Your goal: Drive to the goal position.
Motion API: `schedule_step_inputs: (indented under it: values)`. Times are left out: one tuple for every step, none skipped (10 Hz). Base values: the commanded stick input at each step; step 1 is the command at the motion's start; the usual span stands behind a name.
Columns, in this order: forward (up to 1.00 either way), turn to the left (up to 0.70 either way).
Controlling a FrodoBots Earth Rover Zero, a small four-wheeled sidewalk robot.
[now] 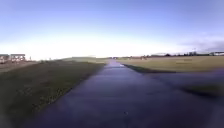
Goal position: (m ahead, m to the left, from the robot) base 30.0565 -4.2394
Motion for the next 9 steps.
schedule_step_inputs:
  values:
    - [0.97,0.0]
    - [0.97,0.0]
    - [0.97,0.0]
    - [0.97,0.0]
    - [0.98,0.0]
    - [0.98,0.0]
    - [0.98,0.0]
    - [0.97,0.0]
    - [0.97,0.0]
